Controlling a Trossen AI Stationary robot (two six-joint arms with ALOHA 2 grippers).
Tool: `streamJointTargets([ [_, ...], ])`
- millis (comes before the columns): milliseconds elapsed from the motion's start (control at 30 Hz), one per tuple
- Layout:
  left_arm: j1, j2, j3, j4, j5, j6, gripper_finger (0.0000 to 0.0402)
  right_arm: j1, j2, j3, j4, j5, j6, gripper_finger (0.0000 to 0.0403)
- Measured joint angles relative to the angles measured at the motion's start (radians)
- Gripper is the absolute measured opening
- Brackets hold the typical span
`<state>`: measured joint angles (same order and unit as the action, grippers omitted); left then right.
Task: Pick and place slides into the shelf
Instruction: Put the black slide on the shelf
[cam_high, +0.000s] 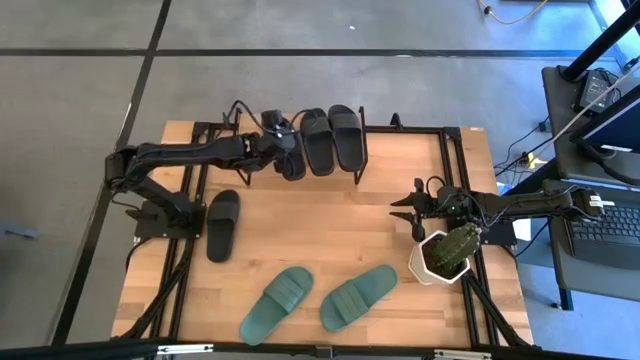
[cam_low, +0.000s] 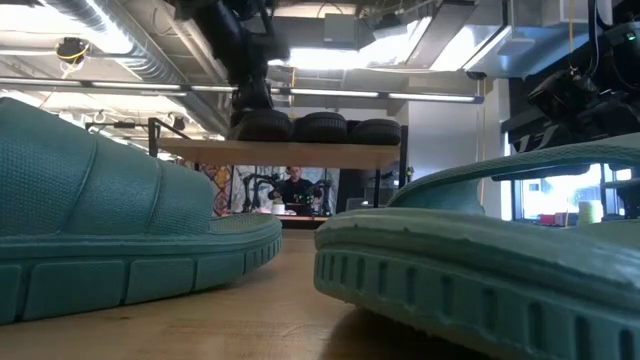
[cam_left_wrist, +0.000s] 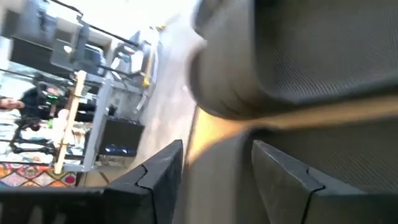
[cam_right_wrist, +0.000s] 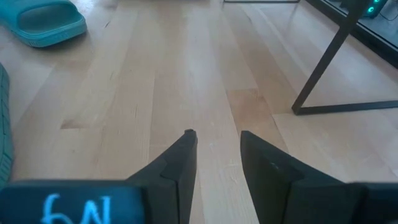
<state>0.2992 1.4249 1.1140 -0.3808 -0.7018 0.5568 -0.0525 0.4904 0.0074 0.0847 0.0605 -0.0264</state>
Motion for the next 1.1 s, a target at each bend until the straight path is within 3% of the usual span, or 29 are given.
streamJointTargets([
  [233, -0.039, -0.083, 0.066, -0.096, -0.005, -0.075, 0.0185, 0.000, 0.000, 0.000, -0.006, 0.000, 0.017, 0.0126],
  [433, -0.030, -0.112, 0.166, -0.510, 0.003, -0.399, 0.0185, 0.000, 0.000, 0.000, -0.011, -0.003, 0.022, 0.0126],
  [567, 0.008, -0.113, 0.219, -0.739, 0.159, -0.585, 0.0185, 0.000, 0.000, 0.000, -0.011, -0.003, 0.021, 0.0126],
  [700, 0.056, -0.110, 0.216, -0.752, 0.260, -0.614, 0.0185, 0.000, 0.000, 0.000, -0.011, -0.002, 0.019, 0.0126],
  [1100, 0.196, 0.044, 0.213, -0.756, 0.375, -0.591, 0.0185, 0.000, 0.000, 0.000, -0.010, -0.002, 0.018, 0.0126],
])
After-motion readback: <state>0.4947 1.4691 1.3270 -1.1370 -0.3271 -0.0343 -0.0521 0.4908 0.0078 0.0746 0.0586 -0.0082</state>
